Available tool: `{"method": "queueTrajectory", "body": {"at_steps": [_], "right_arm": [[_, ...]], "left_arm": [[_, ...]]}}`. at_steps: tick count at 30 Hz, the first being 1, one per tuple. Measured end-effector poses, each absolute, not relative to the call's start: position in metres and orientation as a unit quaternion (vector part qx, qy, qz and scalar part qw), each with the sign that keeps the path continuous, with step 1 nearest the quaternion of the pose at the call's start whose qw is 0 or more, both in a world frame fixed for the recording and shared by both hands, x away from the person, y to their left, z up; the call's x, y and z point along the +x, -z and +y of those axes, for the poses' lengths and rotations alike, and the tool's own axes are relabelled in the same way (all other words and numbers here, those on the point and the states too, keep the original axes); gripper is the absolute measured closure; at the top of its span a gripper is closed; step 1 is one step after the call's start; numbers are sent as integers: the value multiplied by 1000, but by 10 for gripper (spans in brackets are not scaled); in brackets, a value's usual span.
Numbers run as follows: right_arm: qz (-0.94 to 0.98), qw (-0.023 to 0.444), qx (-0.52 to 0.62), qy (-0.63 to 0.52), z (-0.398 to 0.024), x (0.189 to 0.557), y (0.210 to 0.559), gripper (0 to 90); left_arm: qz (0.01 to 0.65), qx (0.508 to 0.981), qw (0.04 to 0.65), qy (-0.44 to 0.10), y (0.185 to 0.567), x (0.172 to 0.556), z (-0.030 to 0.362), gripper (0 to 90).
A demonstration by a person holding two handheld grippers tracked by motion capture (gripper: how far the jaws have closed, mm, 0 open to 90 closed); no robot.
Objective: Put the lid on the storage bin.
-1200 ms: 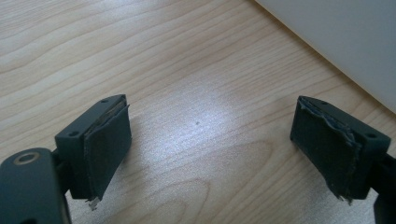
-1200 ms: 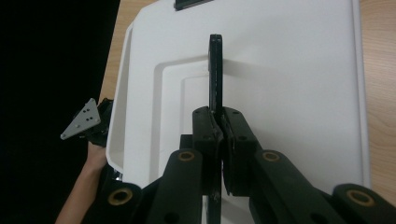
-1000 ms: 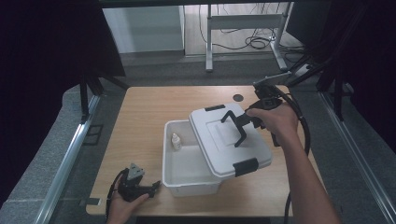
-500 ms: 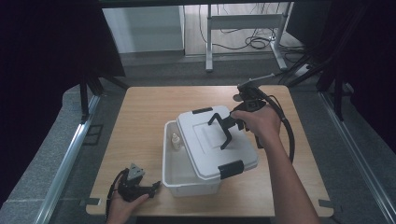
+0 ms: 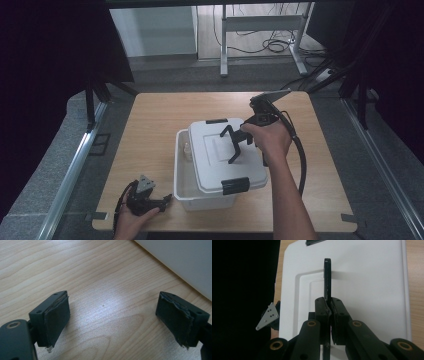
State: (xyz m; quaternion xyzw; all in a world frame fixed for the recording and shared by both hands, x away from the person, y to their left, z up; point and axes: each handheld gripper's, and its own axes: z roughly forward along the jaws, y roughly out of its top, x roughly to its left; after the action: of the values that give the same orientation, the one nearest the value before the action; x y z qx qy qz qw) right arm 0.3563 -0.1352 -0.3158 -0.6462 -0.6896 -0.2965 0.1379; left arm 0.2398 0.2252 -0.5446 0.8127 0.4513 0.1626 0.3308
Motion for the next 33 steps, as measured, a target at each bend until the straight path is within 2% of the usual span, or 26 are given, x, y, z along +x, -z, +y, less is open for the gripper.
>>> {"method": "queueTrajectory", "body": {"at_steps": [15, 33], "right_arm": [[-668, 141, -667, 297, -103, 349, 324, 851], [-658, 163, -669, 306, -91, 352, 353, 848]], "left_arm": [[447, 816, 331, -161, 545, 244, 223, 117], [445, 817, 330, -160, 544, 244, 223, 118]]}}
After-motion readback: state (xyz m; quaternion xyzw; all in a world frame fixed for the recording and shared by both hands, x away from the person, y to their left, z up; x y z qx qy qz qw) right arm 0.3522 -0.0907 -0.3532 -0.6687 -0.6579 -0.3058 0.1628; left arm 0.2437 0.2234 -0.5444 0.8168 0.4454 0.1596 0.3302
